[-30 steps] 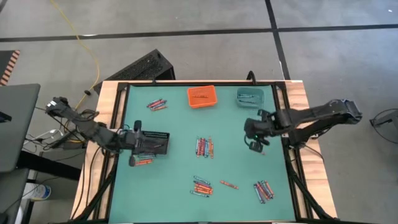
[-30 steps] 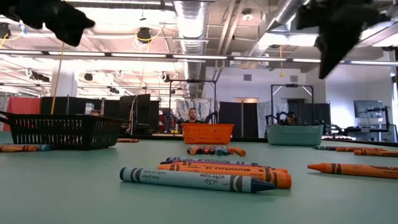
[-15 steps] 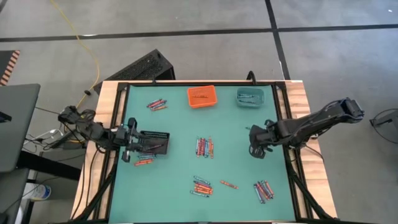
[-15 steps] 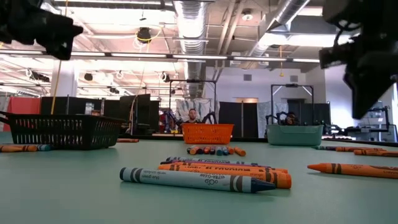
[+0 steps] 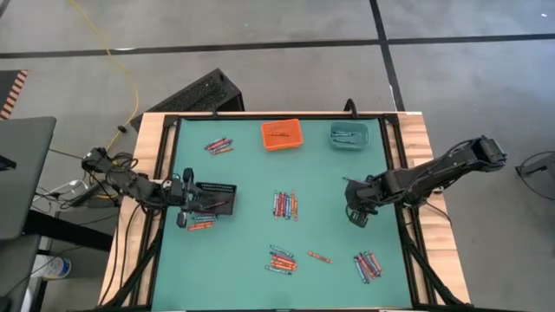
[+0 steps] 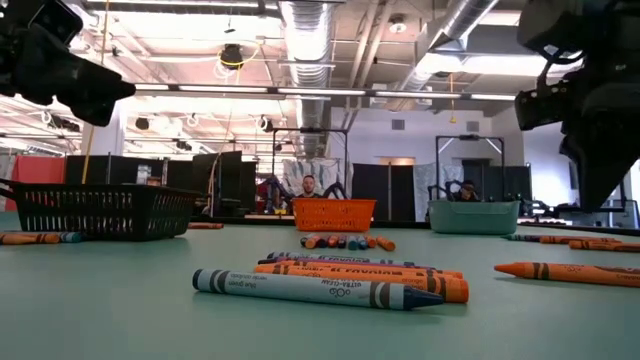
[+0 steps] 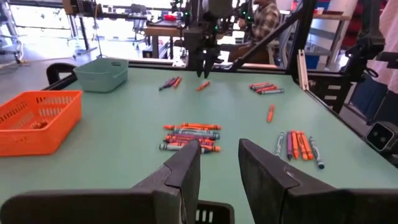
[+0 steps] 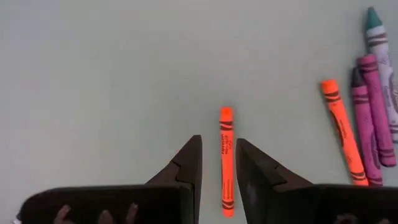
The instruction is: Sort crayons
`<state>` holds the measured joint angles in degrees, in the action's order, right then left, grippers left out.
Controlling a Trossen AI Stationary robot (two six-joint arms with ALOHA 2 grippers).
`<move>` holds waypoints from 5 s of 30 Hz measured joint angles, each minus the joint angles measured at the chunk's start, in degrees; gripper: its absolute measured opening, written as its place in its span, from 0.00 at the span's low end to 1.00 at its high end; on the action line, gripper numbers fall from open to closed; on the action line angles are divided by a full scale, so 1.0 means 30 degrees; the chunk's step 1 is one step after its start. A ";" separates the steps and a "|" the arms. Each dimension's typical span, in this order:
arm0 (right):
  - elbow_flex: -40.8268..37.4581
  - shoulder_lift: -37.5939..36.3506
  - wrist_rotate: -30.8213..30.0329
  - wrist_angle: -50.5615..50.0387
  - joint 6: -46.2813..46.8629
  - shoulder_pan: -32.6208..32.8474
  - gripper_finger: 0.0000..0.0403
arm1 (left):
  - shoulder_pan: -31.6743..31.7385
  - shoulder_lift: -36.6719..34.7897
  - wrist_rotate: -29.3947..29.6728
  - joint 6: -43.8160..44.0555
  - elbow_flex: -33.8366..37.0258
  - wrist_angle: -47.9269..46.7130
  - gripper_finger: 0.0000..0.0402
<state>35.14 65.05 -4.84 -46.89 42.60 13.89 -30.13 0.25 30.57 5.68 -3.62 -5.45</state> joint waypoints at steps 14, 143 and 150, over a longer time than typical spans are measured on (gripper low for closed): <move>0.0000 0.3658 -0.1562 -0.0058 0.0972 0.2676 0.23 | 0.0000 0.0000 0.0022 -0.0200 0.0000 -0.0051 0.24; 1.4016 1.3724 0.0816 1.0960 -0.9255 0.3571 0.21 | 0.0000 0.0036 0.0007 -0.0163 0.0015 -0.0087 0.24; 1.3996 1.5436 -0.0638 1.1019 -0.7354 0.3101 0.23 | -0.0007 0.0064 -0.0007 -0.0150 0.0015 -0.0087 0.24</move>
<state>77.12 111.36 -6.76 -13.84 20.54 23.19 -30.15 0.44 30.55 5.23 -3.57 -5.72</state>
